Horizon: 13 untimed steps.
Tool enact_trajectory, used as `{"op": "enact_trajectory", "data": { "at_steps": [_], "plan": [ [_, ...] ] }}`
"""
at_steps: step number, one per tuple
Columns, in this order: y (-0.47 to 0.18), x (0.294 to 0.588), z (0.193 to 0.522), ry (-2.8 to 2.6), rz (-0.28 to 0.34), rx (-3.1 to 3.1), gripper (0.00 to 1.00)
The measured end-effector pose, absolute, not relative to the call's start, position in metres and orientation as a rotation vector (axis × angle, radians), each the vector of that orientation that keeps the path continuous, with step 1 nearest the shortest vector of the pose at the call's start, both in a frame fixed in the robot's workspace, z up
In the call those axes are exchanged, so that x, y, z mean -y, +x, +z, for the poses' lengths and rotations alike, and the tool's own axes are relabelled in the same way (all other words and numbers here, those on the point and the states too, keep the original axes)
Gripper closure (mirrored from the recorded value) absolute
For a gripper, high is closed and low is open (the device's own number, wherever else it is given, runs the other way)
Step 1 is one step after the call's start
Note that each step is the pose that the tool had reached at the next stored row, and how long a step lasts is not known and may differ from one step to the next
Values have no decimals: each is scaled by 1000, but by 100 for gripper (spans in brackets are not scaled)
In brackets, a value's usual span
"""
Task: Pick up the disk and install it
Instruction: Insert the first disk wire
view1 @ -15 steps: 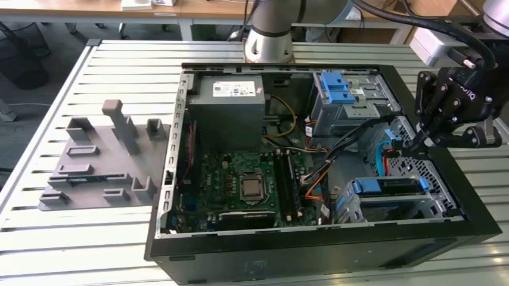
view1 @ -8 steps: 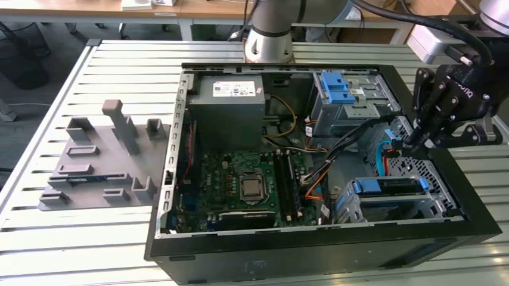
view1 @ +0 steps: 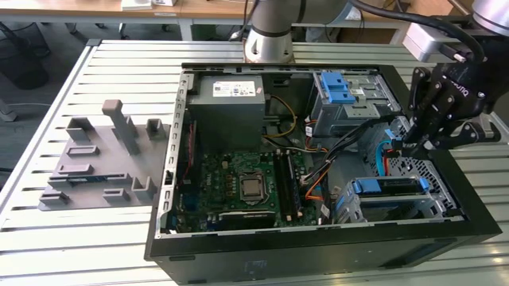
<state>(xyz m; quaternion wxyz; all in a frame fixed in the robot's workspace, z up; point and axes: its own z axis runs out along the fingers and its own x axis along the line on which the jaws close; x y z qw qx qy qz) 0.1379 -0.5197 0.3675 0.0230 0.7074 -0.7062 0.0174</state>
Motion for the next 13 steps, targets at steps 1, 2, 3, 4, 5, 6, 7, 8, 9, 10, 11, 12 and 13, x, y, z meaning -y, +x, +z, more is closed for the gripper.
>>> {"op": "enact_trajectory", "data": {
  "at_steps": [1, 2, 3, 4, 5, 6, 7, 8, 9, 10, 11, 12, 13],
  "plan": [
    [138, 519, 366, 2187, 60, 2184, 69],
    [138, 519, 365, 2185, 65, 2181, 69],
    [138, 518, 364, 2184, 67, 2180, 69],
    [138, 518, 363, 2183, 69, 2179, 69],
    [138, 517, 362, 2183, 70, 2179, 69],
    [138, 517, 361, 2182, 71, 2179, 69],
    [138, 516, 360, 2182, 71, 2179, 69],
    [138, 515, 359, 2182, 71, 2179, 69],
    [138, 515, 359, 2182, 71, 2179, 69],
    [138, 515, 358, 2181, 71, 2179, 69],
    [138, 515, 358, 2179, 74, 2178, 69],
    [138, 515, 358, 2178, 77, 2177, 69],
    [138, 515, 357, 2177, 79, 2176, 69]
  ]
}}
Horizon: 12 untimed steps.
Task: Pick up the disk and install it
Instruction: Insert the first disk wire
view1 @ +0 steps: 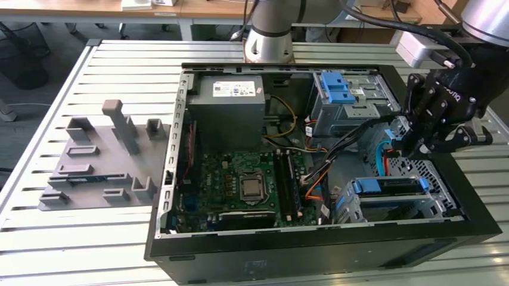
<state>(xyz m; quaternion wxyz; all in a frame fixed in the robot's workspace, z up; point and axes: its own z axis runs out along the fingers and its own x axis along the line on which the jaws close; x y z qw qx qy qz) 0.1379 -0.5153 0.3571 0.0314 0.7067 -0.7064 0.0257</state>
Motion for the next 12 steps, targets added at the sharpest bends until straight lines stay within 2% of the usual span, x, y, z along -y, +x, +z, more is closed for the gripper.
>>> {"op": "enact_trajectory", "data": {
  "at_steps": [1, 2, 3, 4, 8, 12],
  "plan": [
    [138, 515, 357, 2176, 81, 2175, 70],
    [138, 515, 356, 2175, 82, 2175, 77],
    [138, 515, 356, 2175, 83, 2174, 77],
    [138, 515, 356, 2174, 84, 2174, 83],
    [138, 515, 356, 2177, 78, 2177, 83],
    [138, 516, 356, 2202, 27, 2201, 83]
  ]
}}
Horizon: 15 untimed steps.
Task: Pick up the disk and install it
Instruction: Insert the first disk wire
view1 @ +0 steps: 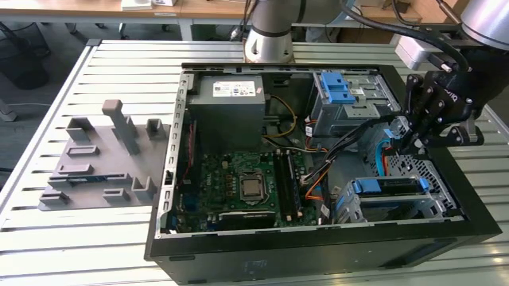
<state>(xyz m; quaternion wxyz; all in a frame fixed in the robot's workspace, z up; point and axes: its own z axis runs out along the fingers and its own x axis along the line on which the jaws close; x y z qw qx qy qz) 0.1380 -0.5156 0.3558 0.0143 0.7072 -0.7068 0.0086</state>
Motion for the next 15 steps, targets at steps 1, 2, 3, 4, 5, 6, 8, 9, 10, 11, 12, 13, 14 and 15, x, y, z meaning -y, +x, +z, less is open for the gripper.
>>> {"op": "enact_trajectory", "data": {
  "at_steps": [1, 2, 3, 4, 5, 6, 8, 9, 10, 11, 12, 13, 14, 15],
  "plan": [
    [138, 516, 356, 2202, 27, 2201, 83],
    [138, 516, 355, 2202, 27, 2201, 83],
    [138, 517, 355, 2202, 27, 2201, 83],
    [138, 518, 355, 2202, 27, 2201, 83],
    [138, 520, 354, 2202, 27, 2201, 83],
    [138, 521, 354, 2202, 27, 2201, 83],
    [138, 525, 352, 2202, 27, 2201, 83],
    [138, 526, 351, 2202, 27, 2201, 83],
    [138, 528, 349, 2202, 27, 2201, 83],
    [138, 528, 348, 2202, 27, 2201, 83],
    [138, 529, 346, 2202, 27, 2201, 83],
    [137, 529, 345, 2202, 27, 2201, 83],
    [135, 529, 345, 2202, 27, 2201, 83],
    [134, 529, 344, 2202, 27, 2201, 83]
  ]
}}
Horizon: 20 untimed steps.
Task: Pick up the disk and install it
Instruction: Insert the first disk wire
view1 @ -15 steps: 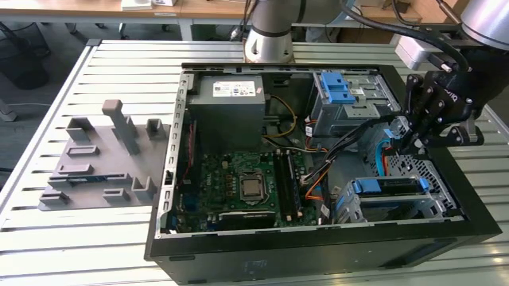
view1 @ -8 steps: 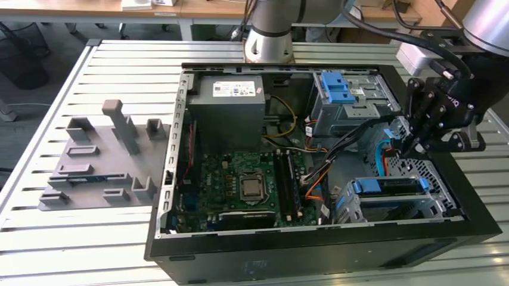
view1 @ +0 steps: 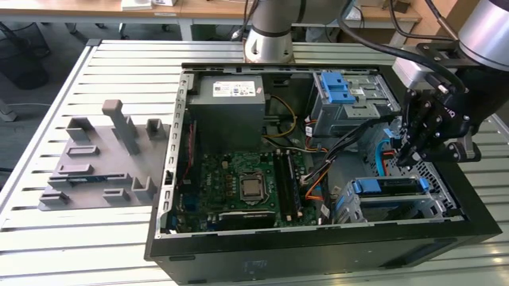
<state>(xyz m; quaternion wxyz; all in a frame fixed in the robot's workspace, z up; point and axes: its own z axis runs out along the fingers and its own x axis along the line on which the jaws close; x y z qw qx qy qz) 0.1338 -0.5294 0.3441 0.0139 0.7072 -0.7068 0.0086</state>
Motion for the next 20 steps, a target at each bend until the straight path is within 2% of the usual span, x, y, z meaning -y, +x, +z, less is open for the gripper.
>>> {"op": "enact_trajectory", "data": {
  "at_steps": [20],
  "plan": [
    [133, 542, 341, 2191, 23, 2209, 83]
  ]
}}
